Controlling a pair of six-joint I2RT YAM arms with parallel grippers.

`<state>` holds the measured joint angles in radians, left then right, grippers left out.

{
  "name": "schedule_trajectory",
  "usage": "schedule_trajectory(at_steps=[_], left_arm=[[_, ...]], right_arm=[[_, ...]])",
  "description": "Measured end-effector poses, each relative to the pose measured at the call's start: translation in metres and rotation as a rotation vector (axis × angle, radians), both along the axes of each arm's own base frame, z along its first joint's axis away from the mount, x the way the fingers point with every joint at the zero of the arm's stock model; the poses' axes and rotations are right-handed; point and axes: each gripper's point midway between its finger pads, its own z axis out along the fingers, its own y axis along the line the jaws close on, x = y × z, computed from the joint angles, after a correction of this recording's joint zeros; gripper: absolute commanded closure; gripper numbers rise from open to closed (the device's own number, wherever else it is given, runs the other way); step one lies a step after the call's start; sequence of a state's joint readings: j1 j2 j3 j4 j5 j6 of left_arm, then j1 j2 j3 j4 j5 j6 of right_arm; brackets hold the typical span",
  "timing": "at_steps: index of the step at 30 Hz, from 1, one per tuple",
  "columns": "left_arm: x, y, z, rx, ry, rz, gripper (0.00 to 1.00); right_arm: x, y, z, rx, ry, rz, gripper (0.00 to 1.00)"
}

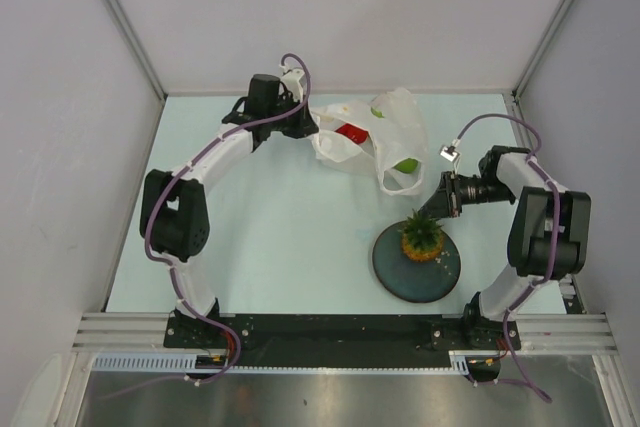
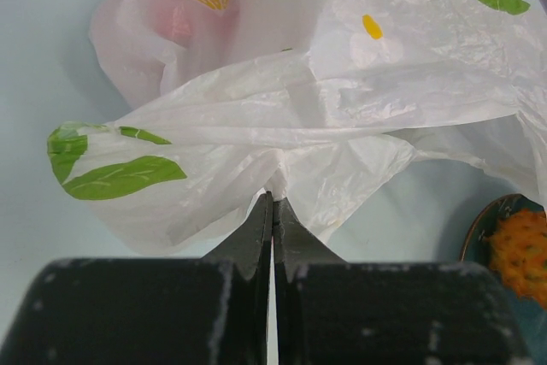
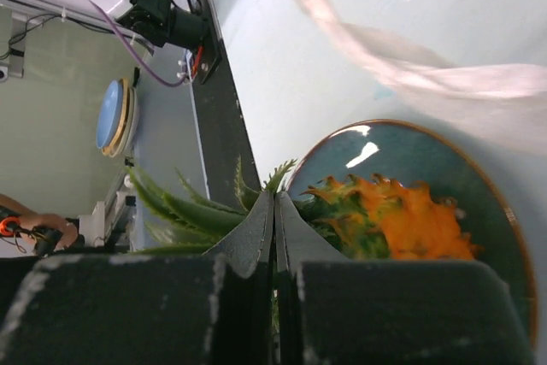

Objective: Take the fake fruits out of the plastic bag
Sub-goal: Place the fake fruit on the plate.

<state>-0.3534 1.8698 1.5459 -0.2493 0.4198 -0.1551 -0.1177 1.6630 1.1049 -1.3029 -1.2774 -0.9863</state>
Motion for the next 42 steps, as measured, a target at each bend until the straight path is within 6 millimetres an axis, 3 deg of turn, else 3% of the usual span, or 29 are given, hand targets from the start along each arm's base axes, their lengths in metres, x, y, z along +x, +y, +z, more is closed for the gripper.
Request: schedule_trajectory(at_steps=[4,11,16,19,21,22,24,25,28,32,35,38,42], left_arm=[[-0.001,0.0,0.002,0.005,-0.009,-0.003,1.0],[-0.004,0.0,0.0,0.015,-0.01,-0.01,1.0],[-0.005,0.0,0.003,0.016,-0.019,-0.014,1.0],[-0.005,-0.001,0.003,0.015,-0.019,-0.017,0.99],[-0.007,-0.002,0.003,0.01,-0.016,-0.024,0.91],[-0.008,-0.002,0.003,0.008,-0.014,-0.028,0.72],[-0.014,-0.003,0.006,-0.004,-0.007,-0.037,0.61],[-0.016,-0.005,0.01,-0.008,-0.013,-0.046,0.49],[-0.029,-0.012,0.042,-0.045,-0.067,-0.08,0.36],[-0.062,-0.027,0.109,-0.131,-0.18,-0.185,0.3],[-0.094,-0.035,0.139,-0.174,-0.25,-0.31,0.28],[-0.123,-0.036,0.124,-0.134,-0.276,-0.388,0.22],[-0.159,-0.034,0.062,-0.064,-0.196,-0.425,0.22]], right_arm=[[0.014,-0.009,-0.011,0.058,0.019,-0.042,1.0],[0.022,-0.021,-0.014,0.08,-0.006,-0.081,1.0],[0.024,-0.026,-0.016,0.079,-0.015,-0.095,0.79],[0.025,-0.027,-0.017,0.073,-0.027,-0.092,0.75],[0.025,-0.028,-0.018,0.066,-0.031,-0.088,0.73],[0.025,-0.028,-0.018,0.064,-0.031,-0.086,0.73],[0.024,-0.027,-0.019,0.057,-0.036,-0.078,0.71],[0.024,-0.027,-0.02,0.053,-0.037,-0.074,0.66],[0.023,-0.027,-0.021,0.039,-0.045,-0.059,0.6],[0.022,-0.028,-0.021,0.023,-0.057,-0.052,0.54],[0.022,-0.028,-0.02,0.021,-0.064,-0.052,0.48],[0.023,-0.029,-0.02,0.015,-0.068,-0.05,0.42],[0.023,-0.029,-0.019,0.005,-0.08,-0.046,0.31]])
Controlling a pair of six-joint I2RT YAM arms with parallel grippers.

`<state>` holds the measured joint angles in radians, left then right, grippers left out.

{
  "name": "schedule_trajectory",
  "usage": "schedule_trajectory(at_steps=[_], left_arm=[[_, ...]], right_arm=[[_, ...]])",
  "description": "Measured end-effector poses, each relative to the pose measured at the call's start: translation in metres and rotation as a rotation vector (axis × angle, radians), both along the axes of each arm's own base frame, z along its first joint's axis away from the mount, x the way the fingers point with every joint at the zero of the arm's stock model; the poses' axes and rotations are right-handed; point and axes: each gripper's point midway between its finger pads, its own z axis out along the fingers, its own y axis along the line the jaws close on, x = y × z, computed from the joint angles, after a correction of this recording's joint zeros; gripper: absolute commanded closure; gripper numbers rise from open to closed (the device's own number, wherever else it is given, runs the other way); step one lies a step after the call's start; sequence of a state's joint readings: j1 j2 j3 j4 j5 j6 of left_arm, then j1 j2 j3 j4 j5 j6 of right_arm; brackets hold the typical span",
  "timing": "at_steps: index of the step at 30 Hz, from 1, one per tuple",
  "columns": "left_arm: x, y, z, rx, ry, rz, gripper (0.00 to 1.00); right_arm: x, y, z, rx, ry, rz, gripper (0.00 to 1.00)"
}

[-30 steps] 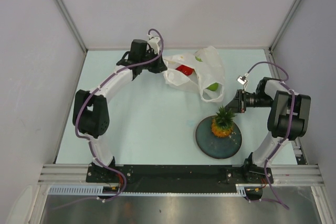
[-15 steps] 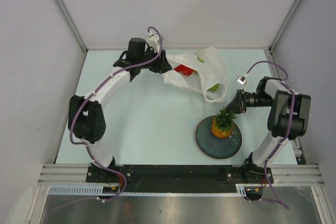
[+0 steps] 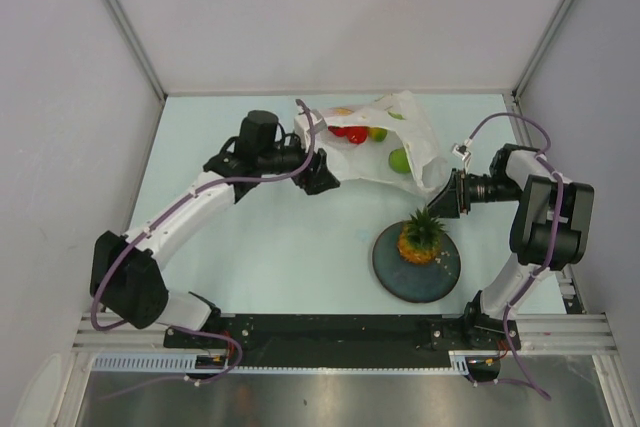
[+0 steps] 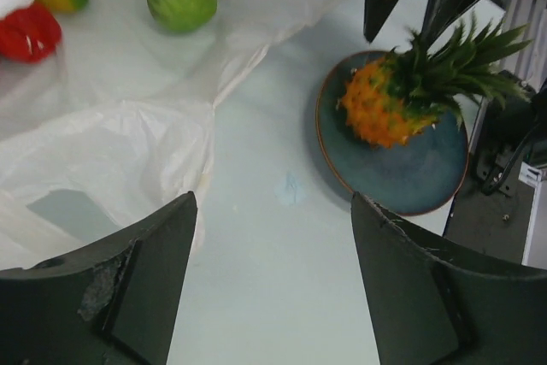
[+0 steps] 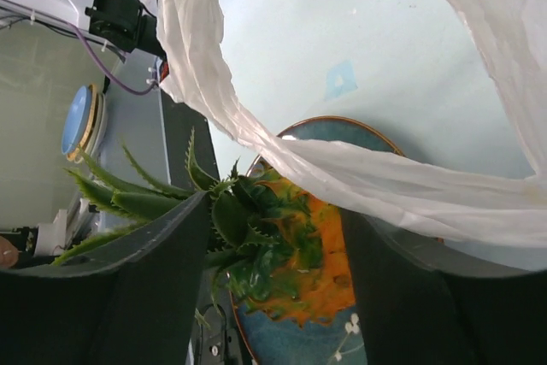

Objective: Take the fake fruits out of the plastic bag
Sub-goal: Place the fake fruit on the plate, then take out the fake fruit from the plastic bag.

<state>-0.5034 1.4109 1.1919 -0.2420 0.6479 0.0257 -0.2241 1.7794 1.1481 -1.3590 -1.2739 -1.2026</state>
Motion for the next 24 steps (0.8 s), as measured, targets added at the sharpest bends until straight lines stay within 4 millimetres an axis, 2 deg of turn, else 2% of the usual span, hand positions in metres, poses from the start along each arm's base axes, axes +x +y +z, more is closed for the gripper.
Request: schedule_trajectory(at_steps=[3,6,10,12,14,18,24], left_arm=[[-0.009,0.004,-0.026,0.042,0.059,0.004,0.26],[-0.014,0.002,-0.026,0.048,0.037,-0.035,0.25],[-0.044,-0.007,-0.03,0.055,-0.021,-0.143,0.23],[-0.05,-0.011,-0.03,0.065,-0.053,-0.175,0.21],[-0.047,-0.01,-0.029,0.077,-0.086,-0.174,0.2],[-0.032,-0.007,-0.019,0.099,-0.143,-0.123,0.2],[-0.014,-0.011,0.023,0.045,-0.174,-0.044,0.25]], right_arm=[[0.001,-0.001,0.001,-0.004,-0.008,-0.001,0.28],[0.002,-0.001,0.003,-0.007,-0.019,-0.001,0.25],[0.005,-0.003,0.008,-0.016,-0.043,-0.005,0.22],[0.009,-0.006,0.013,-0.02,-0.053,-0.019,0.19],[0.015,-0.011,0.021,-0.028,-0.074,-0.038,0.12],[0.025,-0.018,0.044,-0.057,-0.16,-0.06,0.12],[0.028,-0.024,0.08,-0.142,-0.31,-0.067,0.14]])
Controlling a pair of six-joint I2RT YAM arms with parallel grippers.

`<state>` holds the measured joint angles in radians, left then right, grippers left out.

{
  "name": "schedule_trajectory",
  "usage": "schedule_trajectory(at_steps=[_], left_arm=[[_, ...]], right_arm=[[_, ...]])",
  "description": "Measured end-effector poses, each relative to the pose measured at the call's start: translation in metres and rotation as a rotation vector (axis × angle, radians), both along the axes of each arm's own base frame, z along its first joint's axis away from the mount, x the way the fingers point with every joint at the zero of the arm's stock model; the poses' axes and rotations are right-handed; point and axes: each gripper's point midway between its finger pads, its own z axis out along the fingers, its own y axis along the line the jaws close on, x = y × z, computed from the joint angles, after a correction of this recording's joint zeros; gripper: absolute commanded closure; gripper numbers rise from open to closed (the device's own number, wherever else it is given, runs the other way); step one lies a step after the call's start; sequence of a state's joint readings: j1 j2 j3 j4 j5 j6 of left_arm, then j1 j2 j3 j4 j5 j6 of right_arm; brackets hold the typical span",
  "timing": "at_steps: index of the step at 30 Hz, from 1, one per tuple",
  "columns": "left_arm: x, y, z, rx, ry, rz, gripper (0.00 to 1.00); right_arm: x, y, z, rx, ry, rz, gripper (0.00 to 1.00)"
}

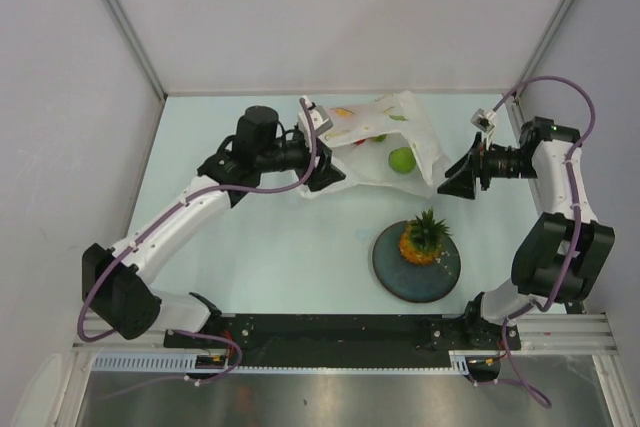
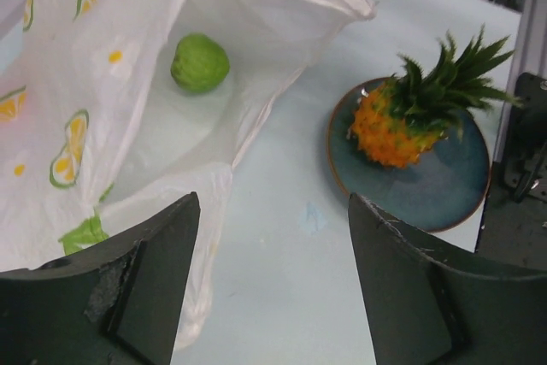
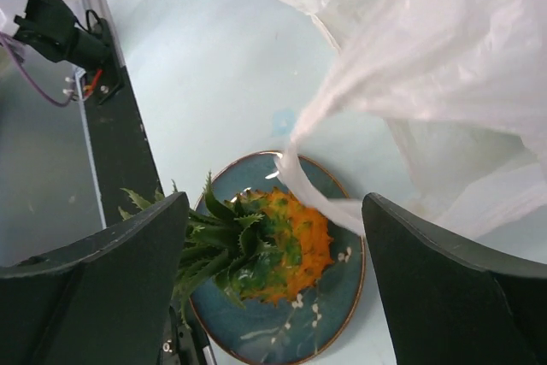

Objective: Take the fake fruits out of the plastic bag
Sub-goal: Take out the fake fruit from the plastic bag.

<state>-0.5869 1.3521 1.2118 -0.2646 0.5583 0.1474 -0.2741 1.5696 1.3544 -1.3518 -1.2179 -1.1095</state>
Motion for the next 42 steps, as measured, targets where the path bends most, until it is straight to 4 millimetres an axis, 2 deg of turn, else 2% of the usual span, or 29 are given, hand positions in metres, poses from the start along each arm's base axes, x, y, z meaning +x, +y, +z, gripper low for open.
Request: schedule_trajectory(at_steps=[3,7,10,14,18,19,20,23,26,31,36,42], left_arm=[[-0.002,-0.007,0.011,-0.045,0.003,-0.025,0.27],[0.005,-0.022,0.004,-0.052,0.044,-0.057,0.3],[0.015,-0.042,-0.019,-0.035,0.095,-0.074,0.29],[0.011,-0.066,-0.053,0.0,0.178,-0.11,0.28],[0.013,-0.097,-0.072,-0.008,0.245,-0.122,0.21],[0.016,-0.105,-0.076,-0.011,0.267,-0.11,0.09],[0.02,-0.111,-0.079,-0.013,0.278,-0.099,0.07],[0.045,-0.129,-0.085,-0.037,0.306,-0.015,0.07],[0.079,-0.142,-0.097,-0.056,0.34,0.115,0.07],[0.124,-0.157,-0.125,-0.076,0.378,0.284,0.06],[0.148,-0.164,-0.154,-0.077,0.4,0.374,0.04],[0.167,-0.168,-0.165,-0.099,0.395,0.442,0.04]], right_arm=[[-0.004,0.0,0.015,-0.03,-0.01,-0.022,0.15],[-0.004,0.003,0.032,-0.083,-0.048,-0.077,0.16],[0.009,0.005,0.046,-0.15,-0.159,-0.14,0.15],[0.017,0.012,0.06,-0.241,-0.293,-0.211,0.16],[0.029,0.022,0.063,-0.272,-0.316,-0.259,0.17],[0.033,0.022,0.062,-0.276,-0.302,-0.283,0.17],[0.035,0.024,0.06,-0.279,-0.292,-0.297,0.17],[0.044,0.028,0.056,-0.31,-0.274,-0.356,0.17],[0.051,0.036,0.06,-0.314,-0.276,-0.407,0.17],[0.057,0.031,0.063,-0.311,-0.253,-0.497,0.17],[0.056,0.025,0.066,-0.306,-0.227,-0.551,0.17],[0.056,0.014,0.062,-0.292,-0.183,-0.607,0.17]])
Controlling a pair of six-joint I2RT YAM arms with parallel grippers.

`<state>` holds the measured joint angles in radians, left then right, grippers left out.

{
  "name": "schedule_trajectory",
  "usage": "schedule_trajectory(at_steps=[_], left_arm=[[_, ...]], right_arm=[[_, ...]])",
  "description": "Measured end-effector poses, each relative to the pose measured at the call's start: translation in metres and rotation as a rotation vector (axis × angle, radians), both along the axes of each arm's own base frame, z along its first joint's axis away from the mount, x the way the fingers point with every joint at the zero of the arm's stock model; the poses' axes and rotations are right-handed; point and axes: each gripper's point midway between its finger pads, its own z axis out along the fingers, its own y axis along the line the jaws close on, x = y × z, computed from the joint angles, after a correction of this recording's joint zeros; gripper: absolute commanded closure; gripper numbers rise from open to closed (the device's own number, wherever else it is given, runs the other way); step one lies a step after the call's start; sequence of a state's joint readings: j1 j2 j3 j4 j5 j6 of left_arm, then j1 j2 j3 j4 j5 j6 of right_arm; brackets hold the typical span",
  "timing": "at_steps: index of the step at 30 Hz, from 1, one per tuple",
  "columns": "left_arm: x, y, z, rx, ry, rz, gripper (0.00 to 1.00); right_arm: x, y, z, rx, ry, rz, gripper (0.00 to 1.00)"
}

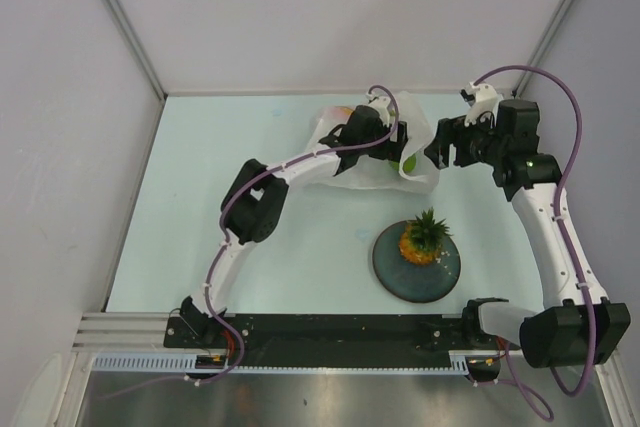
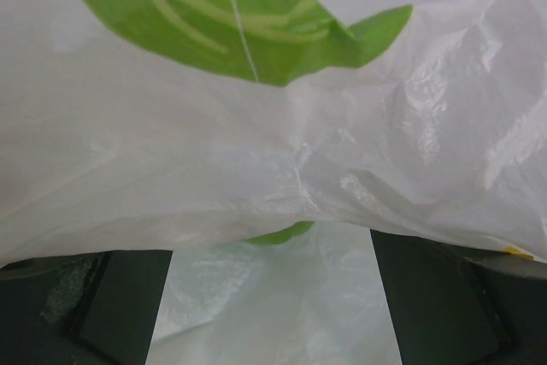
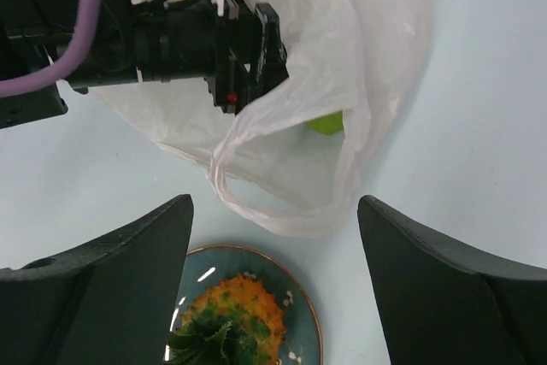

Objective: Take the fake fruits out of the plastic bag
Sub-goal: Take out the fake fruit from the plastic bag.

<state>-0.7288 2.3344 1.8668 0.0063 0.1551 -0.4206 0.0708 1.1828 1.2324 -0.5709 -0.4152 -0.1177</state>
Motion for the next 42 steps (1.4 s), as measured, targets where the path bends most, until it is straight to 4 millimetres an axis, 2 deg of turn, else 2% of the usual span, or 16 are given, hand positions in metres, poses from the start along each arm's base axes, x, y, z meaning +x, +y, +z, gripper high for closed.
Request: schedule_trajectory(at_steps=[7,14,16,17,19,20,23,25,26,29,31,34,39,42], left_arm=[[0.01,-0.01,-0.003,-0.046,0.006,0.025,0.05],[0.001,-0.017,-0.036,-0.044,0.082,0.035,0.06],[-0.003,-0.021,-0.046,-0.036,0.097,0.033,0.14],[-0.005,-0.023,-0.051,-0.031,0.102,0.035,0.22],[-0.008,-0.026,-0.058,-0.022,0.102,0.034,0.29],[-0.009,-0.028,-0.058,-0.023,0.093,0.027,0.41],[-0.01,-0.03,-0.058,-0.018,0.084,0.018,0.62],[-0.011,-0.031,-0.057,-0.013,0.069,-0.008,0.71],[-0.013,-0.032,-0.056,-0.013,0.066,-0.025,0.8],[-0.024,-0.031,-0.053,-0.019,0.067,-0.111,0.88],[-0.034,-0.023,-0.046,-0.024,0.079,-0.159,0.92],[-0.047,0.002,-0.02,-0.025,0.071,-0.219,0.97],[-0.047,0.045,0.067,-0.021,-0.07,-0.288,1.0],[-0.06,0.074,0.117,-0.019,-0.159,-0.337,1.0]], right_arm=[[0.0,-0.014,-0.015,0.031,0.056,-0.062,0.17],[-0.003,-0.018,-0.014,0.044,0.061,-0.077,0.17],[-0.004,-0.021,-0.012,0.054,0.057,-0.088,0.17],[-0.005,-0.024,-0.012,0.055,0.057,-0.098,0.17],[-0.007,-0.028,-0.014,0.057,0.062,-0.112,0.17],[-0.008,-0.03,-0.015,0.057,0.066,-0.116,0.17],[-0.012,-0.03,-0.019,0.057,0.078,-0.117,0.17],[-0.014,-0.03,-0.021,0.057,0.084,-0.117,0.17],[-0.015,-0.03,-0.021,0.058,0.084,-0.117,0.17],[-0.016,-0.03,-0.024,0.06,0.088,-0.118,0.17],[-0.017,-0.029,-0.028,0.064,0.091,-0.112,0.17],[-0.018,-0.026,-0.035,0.067,0.101,-0.096,0.17],[-0.02,-0.014,-0.045,0.042,0.102,-0.045,0.17],[-0.019,-0.005,-0.05,0.039,0.106,-0.015,0.17]])
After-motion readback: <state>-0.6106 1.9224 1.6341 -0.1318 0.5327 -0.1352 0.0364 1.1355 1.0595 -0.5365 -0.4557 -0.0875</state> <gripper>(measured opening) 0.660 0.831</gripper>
